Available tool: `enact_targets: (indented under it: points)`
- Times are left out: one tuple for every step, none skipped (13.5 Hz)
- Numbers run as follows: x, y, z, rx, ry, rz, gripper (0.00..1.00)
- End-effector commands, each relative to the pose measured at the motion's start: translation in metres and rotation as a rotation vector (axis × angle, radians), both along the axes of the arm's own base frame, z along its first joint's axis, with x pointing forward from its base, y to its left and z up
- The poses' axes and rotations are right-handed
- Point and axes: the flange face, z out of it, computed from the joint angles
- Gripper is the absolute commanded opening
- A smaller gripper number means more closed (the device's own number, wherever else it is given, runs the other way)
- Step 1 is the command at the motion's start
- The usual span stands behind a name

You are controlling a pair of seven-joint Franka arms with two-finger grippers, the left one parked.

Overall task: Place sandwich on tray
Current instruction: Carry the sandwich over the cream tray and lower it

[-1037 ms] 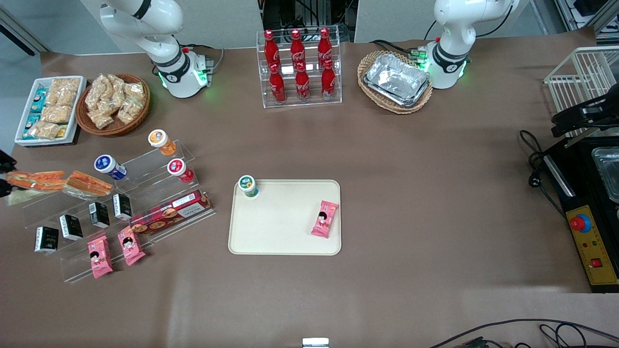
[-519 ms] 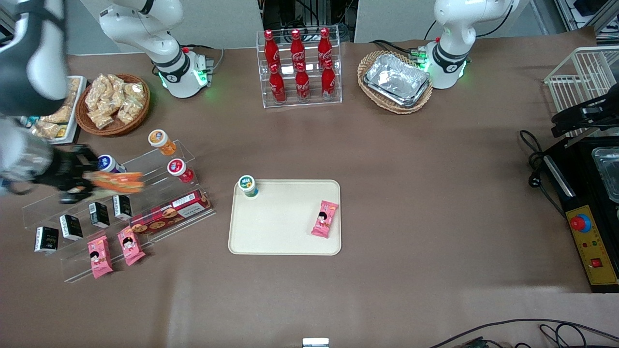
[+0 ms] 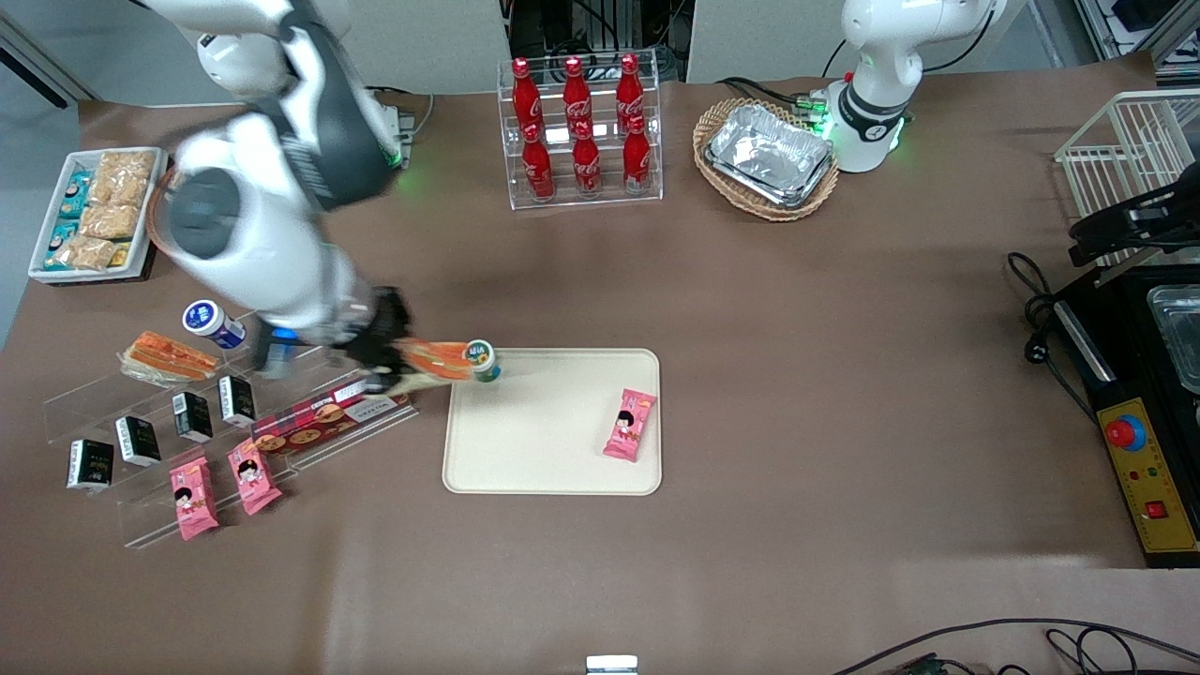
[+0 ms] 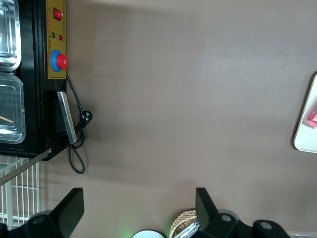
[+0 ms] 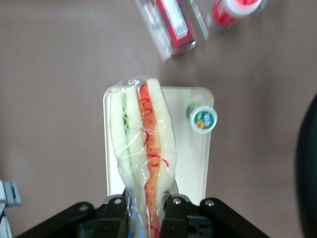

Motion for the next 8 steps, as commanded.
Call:
enact_targets:
  points:
    - [0.015, 0.04, -0.039, 0.035, -0.064, -0.032, 0.0]
    - [0.017, 0.051, -0.056, 0.034, -0.075, -0.027, 0.0]
    - [0.02, 0.061, -0.073, 0.032, -0.093, -0.022, 0.0]
    - [0.025, 0.067, -0.089, 0.036, -0.112, -0.027, 0.0]
    - [0.029, 0.073, -0.106, 0.044, -0.125, -0.032, 0.0]
    - [0.029, 0.082, -0.122, 0.048, -0.137, -0.031, 0.0]
    - [0.032, 0.086, -0.14, 0.047, -0.145, -0.037, 0.0]
    - [0.035, 0.09, -0.157, 0.047, -0.158, -0.042, 0.0]
